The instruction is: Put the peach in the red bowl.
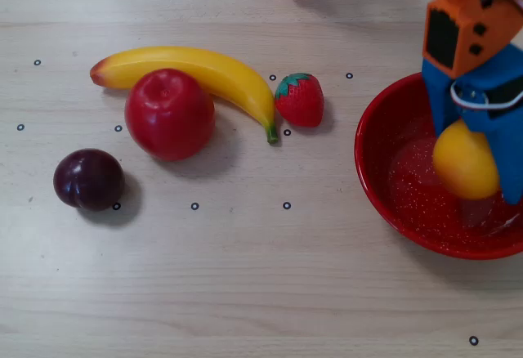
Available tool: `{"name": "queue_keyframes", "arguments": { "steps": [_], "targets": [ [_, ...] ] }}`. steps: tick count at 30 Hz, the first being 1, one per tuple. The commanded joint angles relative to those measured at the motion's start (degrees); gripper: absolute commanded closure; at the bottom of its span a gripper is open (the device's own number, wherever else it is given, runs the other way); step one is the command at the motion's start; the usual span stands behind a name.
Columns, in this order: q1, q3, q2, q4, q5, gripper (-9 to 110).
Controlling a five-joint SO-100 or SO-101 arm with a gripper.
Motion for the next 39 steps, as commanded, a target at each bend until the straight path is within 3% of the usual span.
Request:
{"name": "queue_keyframes", "arguments": {
  "steps": [1, 7, 14, 17, 23, 28, 39],
  "targets": [
    [-0.79, -3.6, 3.43, 0.79, -0.88, 71],
    [-0.97, -5.01, 2.2, 3.96, -2.81, 59],
    [-1.05, -8.17, 2.64, 6.5, -4.22, 57],
    [-1.32, -10.63, 4.83, 7.38, -4.92, 60],
    [-3.34, -9.14, 14.24, 6.24, -5.36, 83],
    [-7.38, 0.79, 25.4, 3.69, -4.83, 101],
    [-19.86, 44.74, 60.91, -10.11, -5.27, 101]
  ]
}}
